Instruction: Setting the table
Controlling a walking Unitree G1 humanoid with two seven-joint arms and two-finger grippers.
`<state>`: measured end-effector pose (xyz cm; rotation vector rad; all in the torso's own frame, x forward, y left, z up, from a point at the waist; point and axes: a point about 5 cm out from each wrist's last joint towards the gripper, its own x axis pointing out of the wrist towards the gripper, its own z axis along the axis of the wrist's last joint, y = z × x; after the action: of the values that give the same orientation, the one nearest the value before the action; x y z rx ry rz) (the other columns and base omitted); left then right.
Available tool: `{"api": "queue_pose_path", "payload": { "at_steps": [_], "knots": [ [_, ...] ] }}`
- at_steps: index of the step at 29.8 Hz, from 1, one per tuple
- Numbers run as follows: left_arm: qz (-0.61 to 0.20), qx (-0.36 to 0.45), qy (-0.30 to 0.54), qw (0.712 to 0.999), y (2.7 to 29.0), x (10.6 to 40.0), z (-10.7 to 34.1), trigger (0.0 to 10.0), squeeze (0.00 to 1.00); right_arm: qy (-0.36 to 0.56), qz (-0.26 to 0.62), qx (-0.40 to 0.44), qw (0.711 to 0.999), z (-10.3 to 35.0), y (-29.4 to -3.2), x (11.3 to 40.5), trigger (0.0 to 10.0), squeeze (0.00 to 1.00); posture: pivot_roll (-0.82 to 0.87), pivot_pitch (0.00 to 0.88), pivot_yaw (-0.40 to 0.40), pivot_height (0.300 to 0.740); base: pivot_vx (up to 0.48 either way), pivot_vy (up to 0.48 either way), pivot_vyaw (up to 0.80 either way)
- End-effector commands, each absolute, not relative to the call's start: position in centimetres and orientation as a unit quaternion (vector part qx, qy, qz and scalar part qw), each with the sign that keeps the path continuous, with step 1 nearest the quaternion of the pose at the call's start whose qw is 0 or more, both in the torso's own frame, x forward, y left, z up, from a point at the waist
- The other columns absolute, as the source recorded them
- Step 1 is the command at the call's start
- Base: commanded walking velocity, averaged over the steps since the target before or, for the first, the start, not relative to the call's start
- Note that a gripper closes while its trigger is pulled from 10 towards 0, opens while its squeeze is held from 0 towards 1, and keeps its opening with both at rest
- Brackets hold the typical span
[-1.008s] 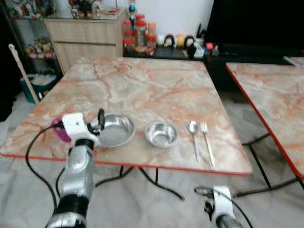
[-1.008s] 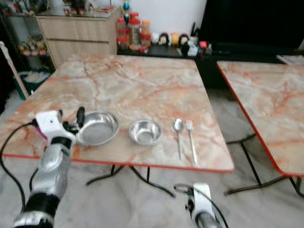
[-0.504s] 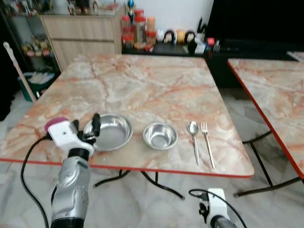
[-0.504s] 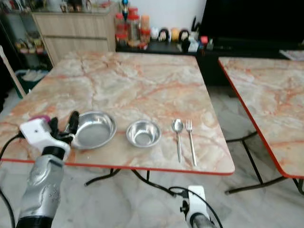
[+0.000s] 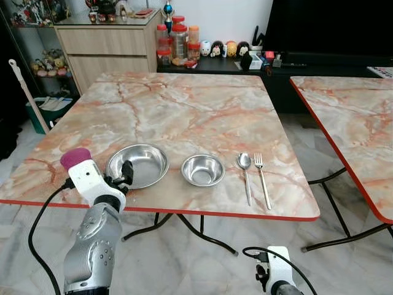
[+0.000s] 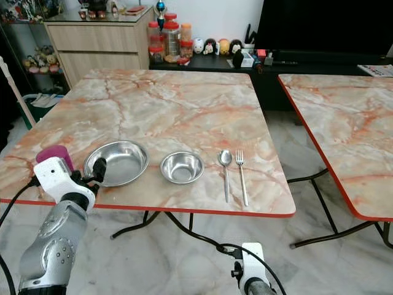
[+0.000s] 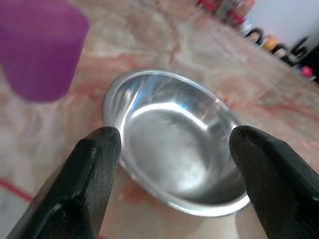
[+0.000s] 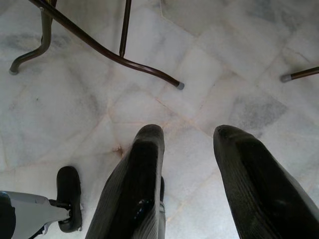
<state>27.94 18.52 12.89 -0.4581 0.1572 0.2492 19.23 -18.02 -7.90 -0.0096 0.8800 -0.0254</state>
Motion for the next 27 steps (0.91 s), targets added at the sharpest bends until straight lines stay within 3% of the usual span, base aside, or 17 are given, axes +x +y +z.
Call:
{"api": "queue_pose_path", "payload": {
  "at_steps": [1, 14, 27],
  "knots": [
    [0.128, -0.23, 0.075, 0.962, 18.6, 28.2, 13.9, 10.0, 0.0, 0.423, -0.01, -0.009, 0.906, -7.8, -18.1, 19.5, 10.0, 0.0, 0.02, 0.0, -0.002, 0.732, 0.0, 0.0, 0.0],
    [0.205, -0.281, 0.131, 0.929, 19.8, 28.9, 13.2, 10.0, 0.0, 0.427, -0.008, -0.01, 0.904, -7.9, -18.2, 19.1, 10.0, 0.0, 0.0, 0.0, 0.01, 0.732, 0.0, 0.0, 0.0],
    [0.226, -0.267, 0.163, 0.922, 19.8, 29.8, 12.9, 10.0, 0.0, 0.424, -0.01, -0.004, 0.906, -7.8, -18.1, 19.4, 10.0, 0.0, 0.0, 0.0, 0.003, 0.732, 0.0, 0.0, 0.0]
  ]
}}
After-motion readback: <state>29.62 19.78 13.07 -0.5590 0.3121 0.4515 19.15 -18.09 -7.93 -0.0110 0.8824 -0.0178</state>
